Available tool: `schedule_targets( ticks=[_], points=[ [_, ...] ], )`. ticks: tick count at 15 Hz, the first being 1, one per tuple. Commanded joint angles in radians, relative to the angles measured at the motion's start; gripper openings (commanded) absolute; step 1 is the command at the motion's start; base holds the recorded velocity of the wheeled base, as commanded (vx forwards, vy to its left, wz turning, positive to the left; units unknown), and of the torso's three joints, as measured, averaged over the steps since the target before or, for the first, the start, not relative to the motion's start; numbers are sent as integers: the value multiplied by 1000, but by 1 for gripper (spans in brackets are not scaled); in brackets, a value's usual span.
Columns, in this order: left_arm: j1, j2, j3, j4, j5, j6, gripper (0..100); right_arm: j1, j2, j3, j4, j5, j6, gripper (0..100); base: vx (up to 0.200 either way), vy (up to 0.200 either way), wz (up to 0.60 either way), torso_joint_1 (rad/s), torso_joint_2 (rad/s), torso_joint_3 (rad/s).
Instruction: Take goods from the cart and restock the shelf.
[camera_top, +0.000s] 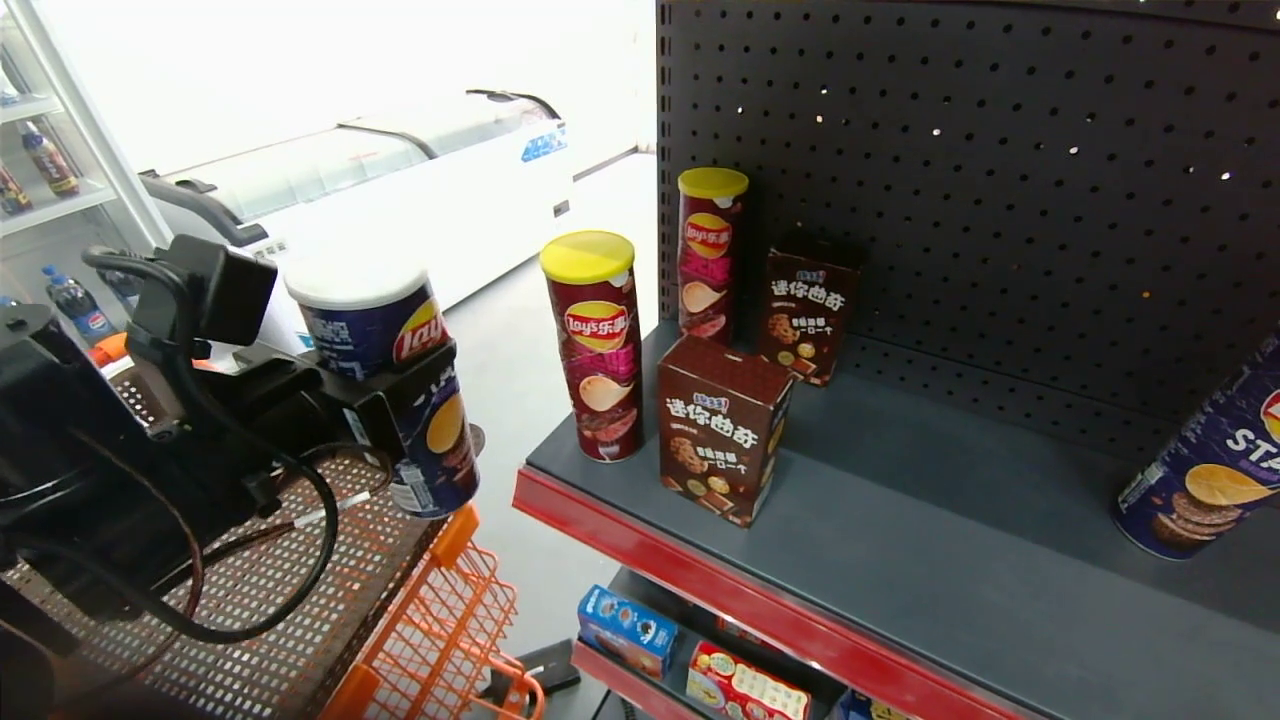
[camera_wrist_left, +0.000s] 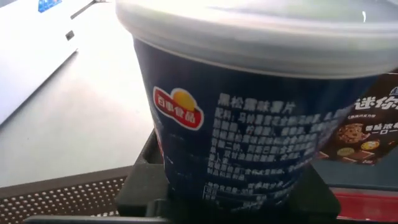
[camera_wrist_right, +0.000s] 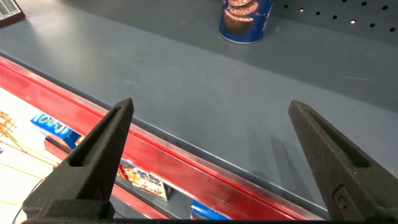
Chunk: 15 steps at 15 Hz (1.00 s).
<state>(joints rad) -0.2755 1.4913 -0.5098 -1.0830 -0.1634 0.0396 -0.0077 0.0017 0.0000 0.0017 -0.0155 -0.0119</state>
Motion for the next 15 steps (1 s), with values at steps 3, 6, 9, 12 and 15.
schedule_targets(
  ticks=[3,6,9,12,15],
  points=[
    [-28,-31,-13,5,-8,-1,0,0,1,0,0,0,0,100,0,0,0,0,0,0],
    [-50,-62,37,15,-87,-3,0,0,1,0,0,0,0,100,0,0,0,0,0,0],
    [-108,-69,25,20,-100,-3,0,0,1,0,0,0,0,100,0,0,0,0,0,0],
    [-205,-108,11,121,-102,-1,0,0,1,0,0,2,-2,100,0,0,0,0,0,0],
    [-277,-203,-41,319,-102,0,0,0,1,0,0,2,-2,100,0,0,0,0,0,0]
  ],
)
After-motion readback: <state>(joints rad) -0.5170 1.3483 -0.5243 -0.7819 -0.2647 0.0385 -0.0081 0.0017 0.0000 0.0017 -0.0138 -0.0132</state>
